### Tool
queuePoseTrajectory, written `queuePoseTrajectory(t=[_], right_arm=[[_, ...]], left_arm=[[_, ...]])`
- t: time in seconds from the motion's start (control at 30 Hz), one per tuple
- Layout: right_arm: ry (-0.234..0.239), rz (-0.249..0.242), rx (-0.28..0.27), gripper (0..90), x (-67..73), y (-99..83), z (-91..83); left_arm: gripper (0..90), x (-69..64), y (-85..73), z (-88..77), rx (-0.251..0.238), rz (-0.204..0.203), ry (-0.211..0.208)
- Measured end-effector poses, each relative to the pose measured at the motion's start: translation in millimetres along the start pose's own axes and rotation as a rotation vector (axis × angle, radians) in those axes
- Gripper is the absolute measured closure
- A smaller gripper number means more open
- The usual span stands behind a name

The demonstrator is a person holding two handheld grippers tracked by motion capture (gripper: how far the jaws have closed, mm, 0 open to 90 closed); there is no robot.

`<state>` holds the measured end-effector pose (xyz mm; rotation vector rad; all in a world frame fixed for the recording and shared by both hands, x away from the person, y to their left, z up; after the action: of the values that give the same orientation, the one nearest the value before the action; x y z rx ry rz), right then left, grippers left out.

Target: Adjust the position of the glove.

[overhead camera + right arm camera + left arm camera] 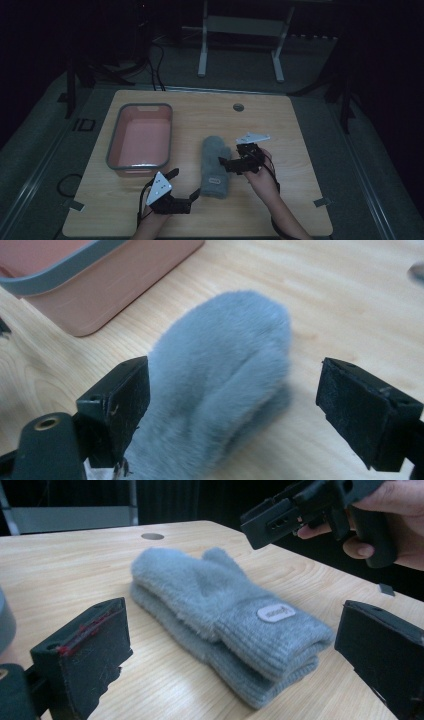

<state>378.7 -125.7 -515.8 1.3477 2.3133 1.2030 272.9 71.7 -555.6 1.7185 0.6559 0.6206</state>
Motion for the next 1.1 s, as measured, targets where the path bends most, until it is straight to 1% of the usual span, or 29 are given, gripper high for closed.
queuePoseTrajectory(t=[0.03,0.07,0.1,0.13,0.17,0.2,0.23,0.27,0.3,0.33,0.4,0.5,0.53,0.57,0.6,0.63,0.67,0.7,0.73,0.77,0.8,0.83,0.87,0.9,0.93,0.97,1.0,1.07,1.1], right_arm=[[0.004,-0.015,-0.013,14.2,-2.0,0.0,-2.8],[0.016,-0.065,-0.069,16.6,-6.2,0.2,-8.3],[0.016,-0.065,-0.069,16.6,-6.2,0.2,-8.3],[0.028,-0.078,-0.096,16.5,-7.6,0.2,-10.6],[0.045,-0.088,-0.140,16.6,-10.6,-0.2,-14.4],[0.054,-0.088,-0.155,17.0,-13.9,-1.4,-16.6],[0.062,-0.085,-0.154,17.0,-17.2,-3.5,-18.3],[0.068,-0.085,-0.151,17.0,-20.6,-6.2,-20.6],[0.081,-0.064,-0.121,17.3,-23.2,-10.4,-23.7],[0.081,-0.064,-0.121,17.3,-23.2,-10.4,-23.7],[0.093,-0.063,-0.095,16.1,-23.6,-15.2,-25.8],[0.098,-0.023,-0.062,15.5,-26.9,-21.5,-23.5],[0.098,-0.012,-0.062,12.5,-28.2,-23.0,-22.2],[0.103,-0.010,-0.043,11.1,-28.8,-24.8,-19.8],[0.106,-0.013,-0.034,11.0,-29.1,-26.2,-17.4],[0.100,-0.014,-0.035,11.0,-29.0,-27.0,-15.2],[0.106,-0.025,-0.019,11.6,-26.9,-28.8,-9.8],[0.106,-0.025,-0.019,11.6,-26.9,-28.8,-9.8],[0.072,-0.059,-0.009,21.5,-25.7,-29.6,-4.1],[0.072,-0.059,-0.009,21.5,-25.7,-29.6,-4.1],[0.064,-0.055,-0.005,25.5,-25.2,-29.5,-1.0],[0.071,-0.044,-0.004,32.6,-23.9,-29.2,1.8],[0.080,-0.043,-0.001,37.8,-22.3,-29.0,4.9],[0.068,-0.034,0.004,38.1,-21.7,-28.8,8.6],[0.063,-0.026,0.010,41.1,-21.0,-28.3,12.4],[0.070,-0.027,0.015,42.3,-19.5,-28.1,15.5],[0.062,-0.030,0.019,41.9,-18.8,-28.2,18.5],[0.062,-0.037,0.051,41.5,-17.0,-31.4,24.9],[0.052,-0.044,0.083,42.3,-16.7,-37.2,30.9]], left_arm=[[1.6,-0.2,2.5,0.7,-0.001,-0.019,-0.016],[1.6,-0.4,4.3,1.8,0.008,-0.036,-0.034],[1.6,-0.6,5.6,2.9,0.015,-0.041,-0.041],[1.6,-1.2,7.6,5.2,0.033,-0.035,-0.044],[1.6,-2.2,9.5,6.9,0.037,-0.029,-0.057],[1.6,-3.2,11.5,8.9,0.040,-0.029,-0.067],[1.6,-3.6,13.8,11.9,0.047,-0.029,-0.070],[1.6,-3.7,15.4,13.6,0.048,-0.029,-0.075],[1.6,-3.4,17.0,16.3,0.059,-0.026,-0.073],[1.6,-2.8,18.5,19.2,0.073,-0.014,-0.068],[1.5,-2.2,22.0,24.1,0.080,-0.002,-0.079],[1.6,0.9,26.0,33.3,0.102,0.008,-0.081],[1.6,2.6,27.2,37.2,0.109,0.000,-0.078],[1.6,4.2,28.2,40.7,0.114,-0.007,-0.088],[5.1,6.5,29.4,43.8,0.120,-0.004,-0.080],[12.9,8.7,30.8,47.0,0.126,0.003,-0.060],[15.2,9.9,32.0,50.8,0.137,0.011,-0.063],[15.2,11.3,32.8,54.9,0.158,0.019,-0.055],[22.5,12.4,33.8,58.1,0.165,0.028,-0.054],[22.5,13.6,34.4,61.3,0.179,0.044,-0.040],[26.9,14.9,34.1,65.2,0.200,0.053,-0.021],[26.9,16.1,32.5,69.5,0.232,0.053,-0.012],[26.9,17.6,29.8,74.4,0.266,0.046,-0.004],[26.9,18.7,27.6,78.2,0.279,0.033,0.002],[27.7,20.2,25.1,81.0,0.291,0.026,0.016],[27.7,21.6,22.1,84.1,0.313,0.019,0.025],[28.1,23.0,18.7,86.6,0.332,0.011,0.022],[28.1,26.0,9.9,90.5,0.388,-0.020,0.021],[28.1,26.7,5.7,92.1,0.409,-0.035,0.014]])
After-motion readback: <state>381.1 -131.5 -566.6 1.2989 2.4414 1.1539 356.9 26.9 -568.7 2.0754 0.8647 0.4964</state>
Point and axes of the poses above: each handheld gripper's, and its own axes: z roughly forward along the jaws, y roughly out of its top, x roughly to its left, the point moved 6 cm from there along z, roughly forward along the jaws, and after that the axes turned 12 degrees about z, right-handed, at the moved point
